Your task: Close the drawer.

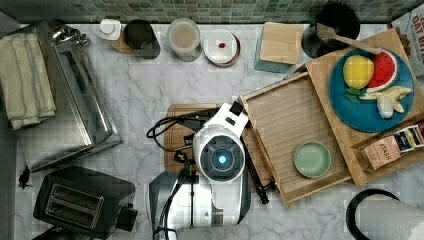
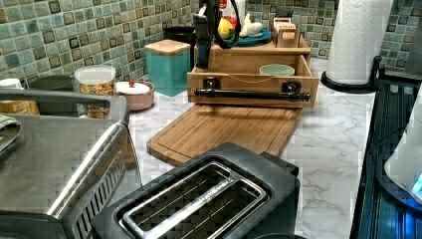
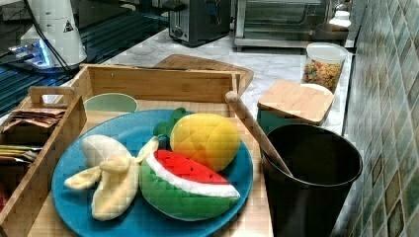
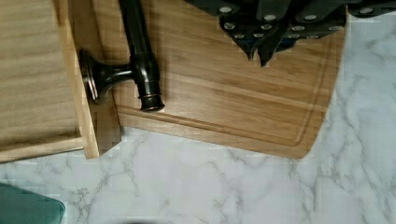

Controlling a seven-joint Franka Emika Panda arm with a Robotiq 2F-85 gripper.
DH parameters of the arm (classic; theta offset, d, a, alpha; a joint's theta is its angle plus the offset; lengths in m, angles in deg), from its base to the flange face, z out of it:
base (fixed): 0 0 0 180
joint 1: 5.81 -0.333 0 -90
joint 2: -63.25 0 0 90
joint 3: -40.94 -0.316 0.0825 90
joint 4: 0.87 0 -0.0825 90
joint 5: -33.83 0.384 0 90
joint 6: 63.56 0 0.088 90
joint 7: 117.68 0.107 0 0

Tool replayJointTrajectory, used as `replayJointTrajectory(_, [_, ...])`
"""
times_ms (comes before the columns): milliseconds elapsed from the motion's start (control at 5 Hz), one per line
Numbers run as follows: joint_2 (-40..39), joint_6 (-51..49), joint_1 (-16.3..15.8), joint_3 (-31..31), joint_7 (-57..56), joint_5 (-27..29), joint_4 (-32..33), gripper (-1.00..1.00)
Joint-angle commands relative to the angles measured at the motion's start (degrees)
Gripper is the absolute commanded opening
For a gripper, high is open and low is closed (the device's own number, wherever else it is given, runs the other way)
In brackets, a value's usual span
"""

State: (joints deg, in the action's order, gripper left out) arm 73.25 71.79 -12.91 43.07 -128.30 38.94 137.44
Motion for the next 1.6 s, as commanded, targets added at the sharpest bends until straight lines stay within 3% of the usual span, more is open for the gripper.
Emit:
replayJointTrajectory(200, [1.47, 7.11, -1.74, -2.61, 0.15, -3.91, 11.11, -1.00])
replayJointTrajectory(600, [-0.01, 12.27, -1.71, -1.52, -6.66, -3.76, 15.42, -1.00])
replayJointTrajectory(1000, [-3.14, 12.44, 0.88, -0.71, -11.33, -3.73, 15.31, -1.00])
replayJointTrajectory(1200, [-4.16, 17.55, 0.15, 1.38, -14.73, -1.82, 16.98, -1.00])
replayJointTrajectory(1600, [-5.66, 17.92, 1.58, 3.07, -19.21, -1.20, 15.90, -1.00])
